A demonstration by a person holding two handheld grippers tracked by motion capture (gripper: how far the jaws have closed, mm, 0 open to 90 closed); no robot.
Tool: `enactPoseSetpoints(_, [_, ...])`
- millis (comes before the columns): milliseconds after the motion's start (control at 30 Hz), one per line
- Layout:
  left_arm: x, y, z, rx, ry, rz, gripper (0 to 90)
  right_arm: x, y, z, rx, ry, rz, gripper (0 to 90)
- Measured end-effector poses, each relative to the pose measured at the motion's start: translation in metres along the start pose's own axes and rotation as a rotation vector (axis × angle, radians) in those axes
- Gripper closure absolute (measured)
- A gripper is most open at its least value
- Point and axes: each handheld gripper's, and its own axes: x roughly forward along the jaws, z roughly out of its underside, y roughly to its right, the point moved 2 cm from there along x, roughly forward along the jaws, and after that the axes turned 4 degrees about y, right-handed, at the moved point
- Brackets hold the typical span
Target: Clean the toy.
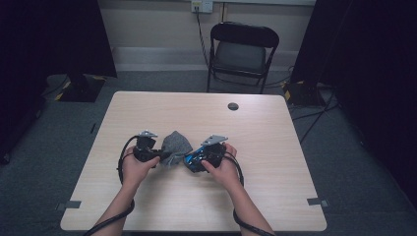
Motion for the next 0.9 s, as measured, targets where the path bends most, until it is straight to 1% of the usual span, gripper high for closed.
enactPoseSetpoints(133, [-0.002,-0.001,0.000,-0.007,0.006,-0.007,74.2,0.000,0.000,0.000,0.000,0.000,0.000,7.7])
enactPoseSetpoints(200, [-0.002,-0.002,0.000,-0.016,0.015,-0.017,74.2,0.000,0.000,0.000,0.000,-0.002,0.000,7.7])
enactPoseSetpoints(333, [-0.002,-0.004,0.000,-0.025,0.013,-0.021,74.2,0.000,0.000,0.000,0.000,-0.001,0.000,7.7])
enactPoseSetpoints(500, [0.000,-0.004,-0.003,-0.014,0.005,-0.026,74.3,0.000,0.000,0.000,0.001,-0.001,0.000,7.7])
enactPoseSetpoints(533, [0.001,-0.004,-0.003,-0.017,0.005,-0.029,74.3,0.000,0.000,0.000,0.001,-0.002,0.000,7.6])
enactPoseSetpoints(667, [0.007,-0.005,-0.004,-0.027,0.007,-0.042,74.2,0.000,0.000,0.000,0.001,-0.002,0.001,7.6])
enactPoseSetpoints(767, [0.009,-0.006,-0.006,-0.028,0.006,-0.065,74.5,0.000,0.000,0.000,0.001,-0.004,0.001,7.7])
enactPoseSetpoints(800, [0.008,-0.008,-0.007,-0.022,0.001,-0.083,74.7,0.000,0.000,-0.001,0.002,-0.006,0.002,7.7])
enactPoseSetpoints(867, [0.008,-0.011,-0.007,-0.036,0.001,-0.080,74.8,0.000,0.000,-0.001,0.002,-0.006,0.001,7.6])
enactPoseSetpoints(900, [0.007,-0.013,-0.007,-0.039,0.000,-0.086,74.8,0.000,0.000,-0.001,0.003,-0.005,0.001,7.6])
